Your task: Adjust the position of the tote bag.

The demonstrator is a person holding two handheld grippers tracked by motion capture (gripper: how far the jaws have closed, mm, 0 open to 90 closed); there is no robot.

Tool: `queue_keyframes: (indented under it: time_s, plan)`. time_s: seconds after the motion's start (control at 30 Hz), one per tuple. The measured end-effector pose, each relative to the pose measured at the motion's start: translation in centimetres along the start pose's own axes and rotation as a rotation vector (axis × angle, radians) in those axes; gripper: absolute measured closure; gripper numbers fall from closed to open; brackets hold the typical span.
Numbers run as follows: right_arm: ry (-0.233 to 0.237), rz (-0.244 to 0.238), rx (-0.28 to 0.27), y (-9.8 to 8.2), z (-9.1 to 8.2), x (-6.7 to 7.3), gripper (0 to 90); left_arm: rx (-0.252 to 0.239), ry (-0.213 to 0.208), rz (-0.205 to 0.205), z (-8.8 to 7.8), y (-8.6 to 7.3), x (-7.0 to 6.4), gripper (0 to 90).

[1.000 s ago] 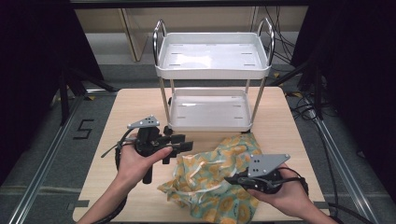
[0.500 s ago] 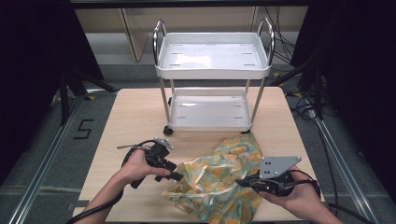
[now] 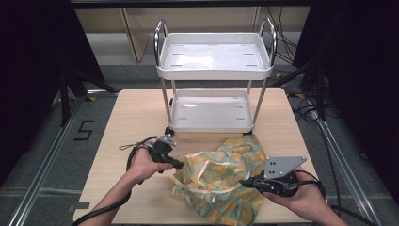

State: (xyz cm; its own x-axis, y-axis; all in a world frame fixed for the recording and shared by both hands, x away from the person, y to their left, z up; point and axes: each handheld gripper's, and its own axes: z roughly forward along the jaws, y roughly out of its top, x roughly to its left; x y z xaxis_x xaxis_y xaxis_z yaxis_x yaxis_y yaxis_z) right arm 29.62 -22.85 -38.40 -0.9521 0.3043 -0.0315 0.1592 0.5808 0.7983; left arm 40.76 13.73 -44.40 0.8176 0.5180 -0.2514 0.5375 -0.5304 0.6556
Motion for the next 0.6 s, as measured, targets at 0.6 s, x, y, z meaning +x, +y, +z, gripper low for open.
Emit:
queue_keyframes:
  time_s: [0.6]
  plan:
    - [0.137,-0.051,0.031,0.4,1.2,1.7,78.2,-0.398,0.281,0.106,-8.1,4.7,-3.0,89.6]
